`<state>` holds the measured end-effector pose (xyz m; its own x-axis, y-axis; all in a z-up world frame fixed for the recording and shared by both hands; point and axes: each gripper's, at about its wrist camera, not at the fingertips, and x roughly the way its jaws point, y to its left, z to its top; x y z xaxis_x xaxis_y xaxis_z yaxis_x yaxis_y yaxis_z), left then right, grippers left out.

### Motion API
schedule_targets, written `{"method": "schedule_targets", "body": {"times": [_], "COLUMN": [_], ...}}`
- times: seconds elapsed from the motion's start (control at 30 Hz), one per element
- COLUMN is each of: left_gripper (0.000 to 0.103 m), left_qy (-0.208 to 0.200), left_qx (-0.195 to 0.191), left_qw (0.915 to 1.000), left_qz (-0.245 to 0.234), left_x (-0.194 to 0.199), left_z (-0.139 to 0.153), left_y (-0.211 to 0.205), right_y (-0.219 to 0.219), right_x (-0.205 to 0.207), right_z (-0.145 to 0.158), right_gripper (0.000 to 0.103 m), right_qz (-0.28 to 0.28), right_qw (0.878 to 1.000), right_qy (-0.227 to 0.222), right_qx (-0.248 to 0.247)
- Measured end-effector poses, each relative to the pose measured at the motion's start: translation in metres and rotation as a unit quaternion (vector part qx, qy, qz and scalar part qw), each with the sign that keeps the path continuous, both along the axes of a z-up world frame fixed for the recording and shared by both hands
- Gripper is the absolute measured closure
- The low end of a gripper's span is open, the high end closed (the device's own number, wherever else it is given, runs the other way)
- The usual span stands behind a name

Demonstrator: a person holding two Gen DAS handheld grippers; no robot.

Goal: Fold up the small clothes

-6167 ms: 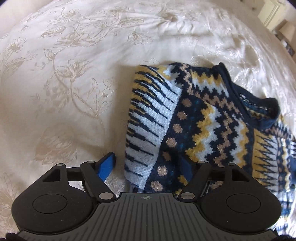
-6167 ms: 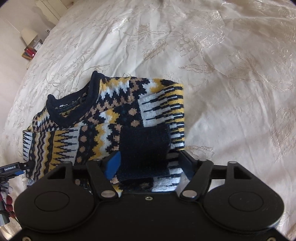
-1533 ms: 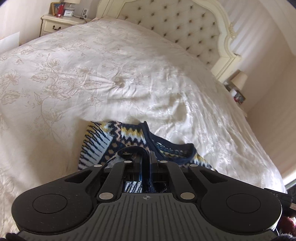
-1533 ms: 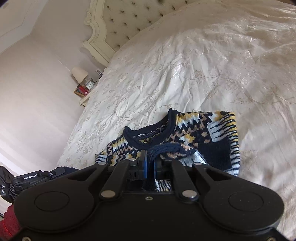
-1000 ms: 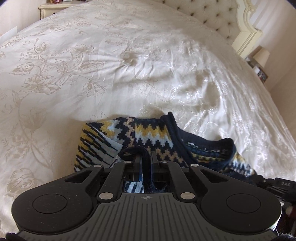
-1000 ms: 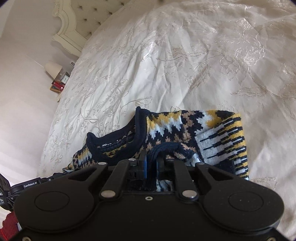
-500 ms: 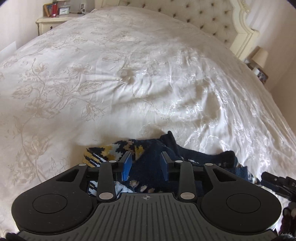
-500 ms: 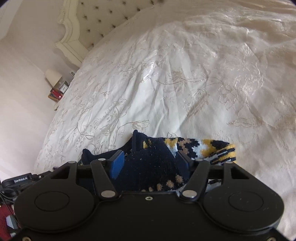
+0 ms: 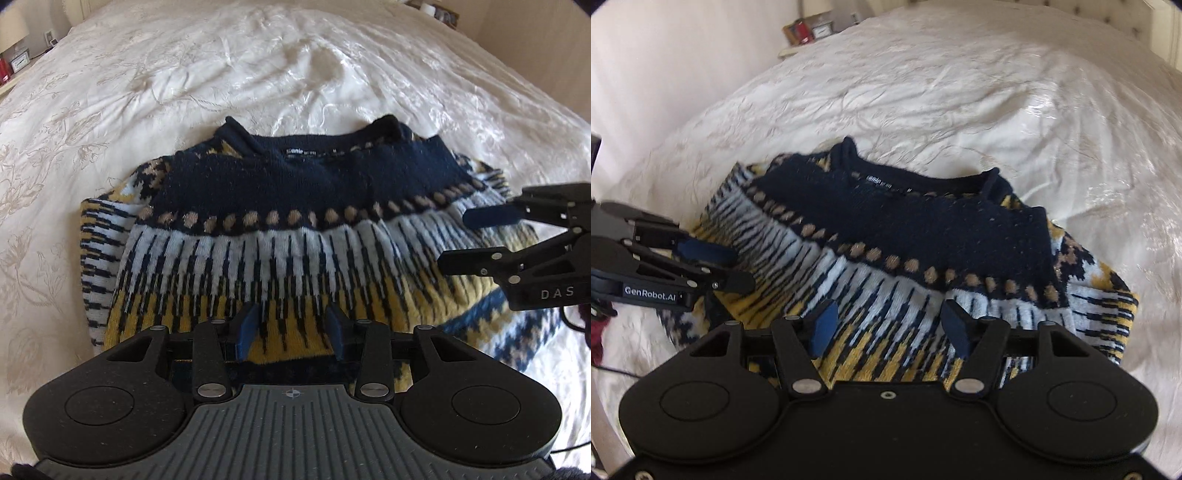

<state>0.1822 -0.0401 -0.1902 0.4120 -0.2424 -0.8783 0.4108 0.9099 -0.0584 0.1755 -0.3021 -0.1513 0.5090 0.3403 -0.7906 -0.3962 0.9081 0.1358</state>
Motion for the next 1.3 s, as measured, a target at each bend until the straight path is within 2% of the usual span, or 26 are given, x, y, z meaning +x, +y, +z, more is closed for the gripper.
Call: {"method": "schedule_targets", "body": {"times": [0.07,0.13,0.27,0.37,0.47,0.57,0.63,0.7,0.77,0.87,0.97,1.0,1.13,1.3], "left_gripper": [0.064,0.064,0.063,0.062,0.06,0.061,0.06,0.06,0.059,0.059,0.058,0.056,0.055,0.051], "left_qy": [0.0,0.001,-0.005,0.004,0.015,-0.002,-0.015,-0.022,-0.022,-0.006,0.031,0.03,0.028,0.046], "left_qx": [0.001,0.0,0.012,0.022,0.03,0.033,0.015,0.002,0.003,0.03,0.069,0.073,0.065,0.047], "left_qw": [1.0,0.9999,0.9992,0.9982,0.9979,0.9971,0.9977,0.9985,0.9994,0.9995,0.9971,0.9969,0.9975,0.9977], "left_qz": [0.001,0.011,0.038,0.056,0.056,0.069,0.064,0.05,0.027,-0.005,-0.01,-0.008,-0.001,0.015], "left_x": [0.002,0.005,0.009,0.009,0.007,-0.002,-0.012,-0.024,-0.035,-0.049,-0.059,-0.062,-0.065,-0.059], "left_z": [-0.002,-0.001,0.002,-0.002,-0.002,0.013,0.024,0.03,0.03,0.014,-0.01,-0.014,-0.014,-0.017], "left_y": [0.004,0.01,0.023,0.038,0.048,0.046,0.042,0.032,0.018,-0.001,-0.008,-0.008,-0.004,0.003], "right_y": [0.006,0.0,-0.025,-0.039,-0.039,-0.039,-0.038,-0.034,-0.025,-0.009,0.005,0.008,0.004,-0.013], "right_x": [0.002,0.008,0.023,0.03,0.026,0.017,0.006,-0.006,-0.02,-0.042,-0.062,-0.068,-0.084,-0.083], "right_z": [-0.012,-0.022,-0.026,-0.025,-0.023,-0.013,-0.005,-0.001,0.002,-0.002,-0.016,-0.022,-0.029,-0.019], "right_gripper": [0.037,0.038,0.037,0.037,0.037,0.032,0.031,0.025,0.024,0.02,0.018,0.017,0.016,0.015], "right_qz": [0.021,0.013,-0.041,-0.064,-0.062,-0.071,-0.079,-0.081,-0.077,-0.066,-0.049,-0.044,-0.05,-0.082], "right_qw": [0.998,0.995,0.993,0.993,0.993,0.995,0.996,0.997,0.997,0.998,0.997,0.997,0.996,0.996], "right_qy": [-0.001,-0.007,-0.007,0.004,0.003,0.0,-0.005,-0.007,-0.011,-0.008,0.005,0.01,0.02,0.028], "right_qx": [-0.059,-0.094,-0.109,-0.098,-0.098,-0.067,-0.037,-0.017,-0.006,-0.011,-0.051,-0.065,-0.073,-0.03]}}
